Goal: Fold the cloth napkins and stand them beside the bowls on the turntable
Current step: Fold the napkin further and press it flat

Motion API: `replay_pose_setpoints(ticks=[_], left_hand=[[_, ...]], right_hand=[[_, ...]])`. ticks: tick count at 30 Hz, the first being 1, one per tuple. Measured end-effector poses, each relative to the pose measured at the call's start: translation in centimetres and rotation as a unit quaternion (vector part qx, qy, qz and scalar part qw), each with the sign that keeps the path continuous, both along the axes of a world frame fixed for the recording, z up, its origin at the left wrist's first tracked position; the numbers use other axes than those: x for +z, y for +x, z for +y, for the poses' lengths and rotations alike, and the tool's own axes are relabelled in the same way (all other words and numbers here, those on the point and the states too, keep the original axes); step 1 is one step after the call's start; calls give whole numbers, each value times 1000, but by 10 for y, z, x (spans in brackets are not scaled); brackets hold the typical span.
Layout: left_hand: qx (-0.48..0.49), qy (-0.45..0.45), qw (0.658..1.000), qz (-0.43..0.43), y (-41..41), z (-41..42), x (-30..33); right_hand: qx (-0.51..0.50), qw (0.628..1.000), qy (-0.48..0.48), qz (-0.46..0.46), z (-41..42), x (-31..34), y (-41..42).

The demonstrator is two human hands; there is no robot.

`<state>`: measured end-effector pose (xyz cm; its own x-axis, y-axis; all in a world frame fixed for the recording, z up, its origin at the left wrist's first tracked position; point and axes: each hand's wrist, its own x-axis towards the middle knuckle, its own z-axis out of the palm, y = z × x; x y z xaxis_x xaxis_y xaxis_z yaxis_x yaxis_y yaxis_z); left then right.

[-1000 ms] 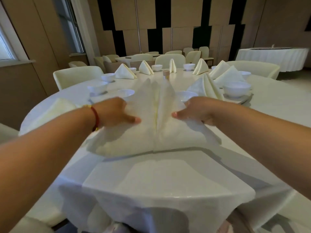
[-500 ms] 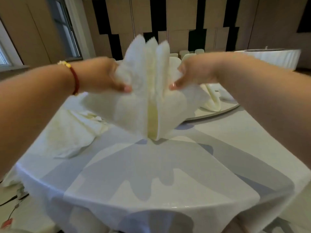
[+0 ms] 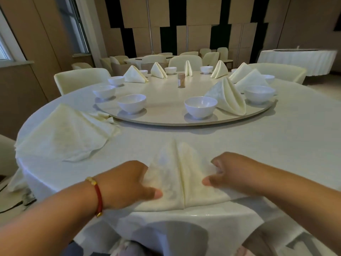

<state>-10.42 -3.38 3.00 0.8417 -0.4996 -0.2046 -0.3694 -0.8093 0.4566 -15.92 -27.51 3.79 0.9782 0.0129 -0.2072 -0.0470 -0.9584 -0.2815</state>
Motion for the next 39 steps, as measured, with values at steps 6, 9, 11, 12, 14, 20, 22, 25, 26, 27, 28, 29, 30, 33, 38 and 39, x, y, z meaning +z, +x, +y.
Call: replay_pose_setpoints(ticks=[6, 9, 11, 12, 14, 20, 22, 25, 26, 27, 28, 29, 30, 33, 38, 39], left_hand=[[68, 48, 997, 4, 8, -9, 8], [99, 43, 993, 39, 22, -11, 11], [112, 32, 991, 63, 30, -12, 9], [117, 37, 990, 65, 34, -12, 7], [123, 51, 989, 64, 39, -12, 4], [120, 62, 991, 1, 36, -16, -4], [114, 60, 989, -73, 26, -17, -5], [23, 108, 966, -235, 16, -12, -11], [-18, 128, 955, -266, 16, -10, -13], [-57, 148, 949, -272, 16, -10, -15], [-93, 165, 945, -266, 17, -10, -18], [-119, 180, 943, -253, 19, -9, -21], [-133, 191, 944, -232, 21, -9, -24], [-142, 195, 954, -176, 25, -10, -25], [-147, 176, 962, -146, 30, -16, -27], [-150, 167, 964, -143, 30, -17, -27]], right_hand=[[22, 997, -53, -49, 1, -5, 8], [16, 998, -50, -43, -2, -7, 26], [1, 999, -23, -41, -2, -9, 36], [-6, 999, -13, -40, -2, -10, 40], [-10, 999, -11, -39, -2, -11, 45], [-11, 997, -61, -55, -1, -17, 48], [-5, 996, -64, -68, -1, -17, 45], [35, 991, -55, -119, -4, -20, 44], [66, 987, -66, -131, -6, -22, 46], [101, 982, -88, -132, -7, -23, 47], [134, 977, -107, -124, -8, -24, 49], [161, 974, -117, -108, -9, -24, 50], [183, 972, -121, -87, -11, -24, 52], [218, 967, -128, -28, -16, -19, 55], [243, 958, -152, 19, -19, -16, 67], [242, 958, -155, 23, -20, -18, 68]])
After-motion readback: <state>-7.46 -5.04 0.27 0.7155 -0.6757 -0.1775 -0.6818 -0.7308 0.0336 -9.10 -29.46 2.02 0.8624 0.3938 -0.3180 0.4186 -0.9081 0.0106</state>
